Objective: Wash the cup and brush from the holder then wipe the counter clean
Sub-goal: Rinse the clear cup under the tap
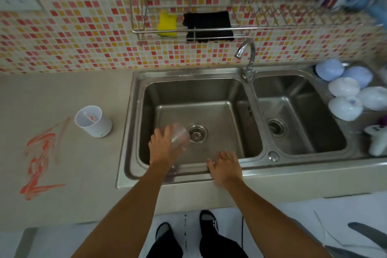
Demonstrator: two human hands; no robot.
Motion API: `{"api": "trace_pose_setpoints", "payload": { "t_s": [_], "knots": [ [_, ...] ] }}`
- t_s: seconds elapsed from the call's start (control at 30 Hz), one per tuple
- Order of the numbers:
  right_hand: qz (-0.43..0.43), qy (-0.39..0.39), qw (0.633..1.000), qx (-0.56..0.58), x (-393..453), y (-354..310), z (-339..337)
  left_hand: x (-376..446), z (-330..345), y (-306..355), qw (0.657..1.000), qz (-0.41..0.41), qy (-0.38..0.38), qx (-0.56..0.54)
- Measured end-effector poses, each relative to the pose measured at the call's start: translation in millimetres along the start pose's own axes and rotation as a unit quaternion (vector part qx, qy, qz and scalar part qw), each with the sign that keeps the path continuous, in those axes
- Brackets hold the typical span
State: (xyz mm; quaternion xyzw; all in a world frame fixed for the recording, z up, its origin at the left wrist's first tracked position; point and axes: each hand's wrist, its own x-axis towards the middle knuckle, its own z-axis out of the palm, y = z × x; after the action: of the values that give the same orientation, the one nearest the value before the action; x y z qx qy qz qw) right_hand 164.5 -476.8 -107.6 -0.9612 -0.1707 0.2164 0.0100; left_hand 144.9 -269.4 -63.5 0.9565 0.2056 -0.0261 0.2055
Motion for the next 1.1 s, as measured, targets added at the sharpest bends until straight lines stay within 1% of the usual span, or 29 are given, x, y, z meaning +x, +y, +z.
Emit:
{"api": "trace_pose_setpoints", "payload": {
  "t_s": [0.1,0.3,0.37,0.43,0.57,0.63,0.7,0.77,0.87,0.97,1.03,1.1],
  "knots": [
    [0.012,-0.023,1.0,0.004,1,1,3,-7,-9,-14,0.999,0.006,0.004,-0.033],
    [0.065,-0.005,0.995,0.076,-3,-9,-1,4,-33,-45,0.996,0.056,0.015,-0.068],
    [0.083,0.001,0.993,0.084,-4,-11,-7,8,-42,-49,0.995,0.07,0.023,-0.07],
    [0.112,0.008,0.987,0.118,-4,-14,-10,12,-51,-47,0.994,0.079,0.025,-0.07],
    [0.142,-0.039,0.978,0.149,1,-12,-26,33,-56,-37,0.992,0.062,-0.02,-0.105],
    [0.139,-0.057,0.976,0.161,10,-1,-41,47,-56,-20,0.989,0.06,-0.04,-0.126],
    [0.132,-0.046,0.974,0.181,23,19,-60,58,-58,8,0.989,0.058,-0.043,-0.13],
    [0.137,-0.016,0.968,0.209,37,47,-81,69,-56,40,0.986,0.057,-0.037,-0.155],
    [0.14,0.063,0.955,0.255,58,87,-124,87,-51,90,0.975,0.074,-0.027,-0.206],
    [0.138,0.118,0.941,0.285,89,124,-166,107,-40,137,0.967,0.058,-0.014,-0.247],
    [0.136,0.124,0.932,0.311,115,145,-189,129,-28,158,0.967,0.053,-0.011,-0.25],
    [0.108,0.119,0.925,0.346,138,157,-211,151,-22,173,0.967,0.042,-0.017,-0.252]
  ]
}}
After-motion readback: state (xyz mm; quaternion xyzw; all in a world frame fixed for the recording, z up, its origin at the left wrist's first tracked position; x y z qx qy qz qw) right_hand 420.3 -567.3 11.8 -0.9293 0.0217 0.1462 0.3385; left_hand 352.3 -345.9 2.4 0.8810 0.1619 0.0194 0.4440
